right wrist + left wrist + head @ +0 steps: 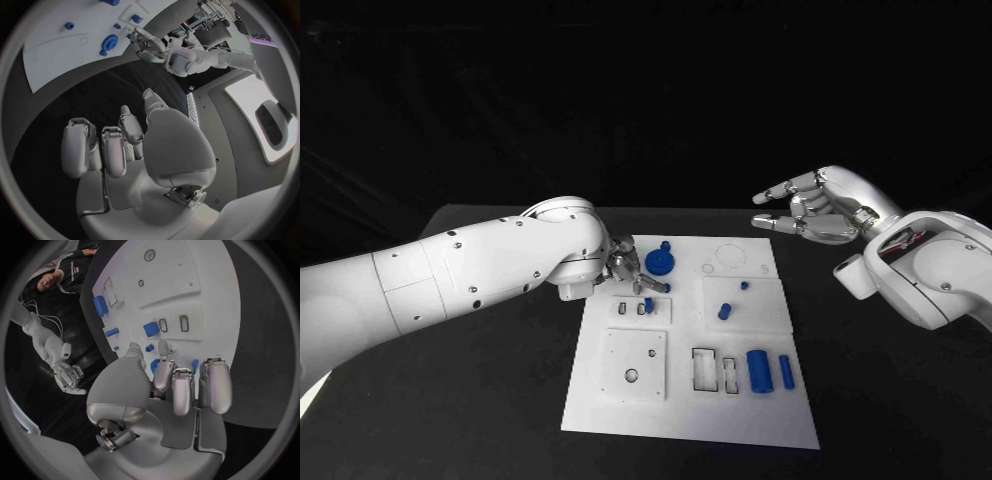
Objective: Assemble the parts on the task board
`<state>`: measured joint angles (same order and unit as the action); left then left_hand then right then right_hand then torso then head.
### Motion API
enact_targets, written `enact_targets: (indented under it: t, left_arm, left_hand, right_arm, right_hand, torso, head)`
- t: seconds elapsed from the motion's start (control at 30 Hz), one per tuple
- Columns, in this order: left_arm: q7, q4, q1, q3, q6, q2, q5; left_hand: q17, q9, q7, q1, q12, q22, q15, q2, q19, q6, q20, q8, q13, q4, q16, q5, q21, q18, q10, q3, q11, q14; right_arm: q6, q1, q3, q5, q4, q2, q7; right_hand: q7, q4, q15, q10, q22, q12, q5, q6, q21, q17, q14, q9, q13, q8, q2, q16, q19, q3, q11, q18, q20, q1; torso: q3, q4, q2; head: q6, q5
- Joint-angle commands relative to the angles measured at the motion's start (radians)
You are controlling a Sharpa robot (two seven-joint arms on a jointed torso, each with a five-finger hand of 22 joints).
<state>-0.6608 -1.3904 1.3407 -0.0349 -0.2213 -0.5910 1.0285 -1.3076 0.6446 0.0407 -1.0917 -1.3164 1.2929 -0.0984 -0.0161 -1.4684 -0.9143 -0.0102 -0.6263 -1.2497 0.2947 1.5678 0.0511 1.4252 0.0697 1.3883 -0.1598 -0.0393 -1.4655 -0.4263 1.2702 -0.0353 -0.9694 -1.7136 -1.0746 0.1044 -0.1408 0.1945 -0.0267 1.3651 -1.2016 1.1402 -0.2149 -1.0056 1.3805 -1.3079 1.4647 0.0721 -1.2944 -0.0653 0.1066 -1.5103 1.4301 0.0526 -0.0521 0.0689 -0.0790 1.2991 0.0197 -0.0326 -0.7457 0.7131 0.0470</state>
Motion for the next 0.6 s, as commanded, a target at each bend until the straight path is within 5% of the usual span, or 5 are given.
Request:
enact_targets:
  t: [0.03, 0.6]
  left_arm:
    - [-0.009, 0.003, 0.001, -0.003, -0.054, 0.008, 0.025]
    - [-0.011, 0.008, 0.001, -0.012, -0.062, 0.028, 0.026]
  left_hand:
    - [-0.263, -0.001, -0.001, 0.008, 0.004, 0.000, 0.005, 0.001, -0.021, 0.007, -0.002, 0.005, 0.000, -0.002, 0.003, -0.001, 0.000, -0.017, -0.002, -0.006, 0.008, -0.105]
    - [-0.263, -0.005, 0.001, -0.002, 0.000, 0.004, 0.009, 0.024, -0.022, -0.003, -0.007, 0.022, -0.005, -0.005, 0.003, 0.001, 0.002, -0.018, 0.000, 0.000, 0.011, -0.105]
  right_arm:
    - [0.013, 0.000, 0.000, -0.012, 0.001, 0.001, -0.007]
    - [0.018, 0.000, 0.000, -0.014, 0.010, 0.011, -0.011]
  right_hand:
    - [0.002, -0.001, 0.003, -0.008, 0.002, -0.007, -0.007, 0.003, -0.005, -0.174, 0.083, 0.001, 0.002, -0.004, -0.003, 0.006, -0.004, -0.007, 0.000, 0.006, 0.001, 0.010]
    - [0.002, 0.000, 0.002, -0.007, 0.003, -0.007, -0.020, 0.003, -0.007, -0.173, 0.083, 0.001, 0.003, -0.004, -0.005, 0.007, -0.004, -0.011, 0.000, 0.006, 0.001, 0.014]
  torso:
    - [-0.0008, 0.0011, 0.000]
    - [-0.0009, 0.0008, -0.001]
  head:
    - [0.003, 0.001]
    - [0.008, 0.002]
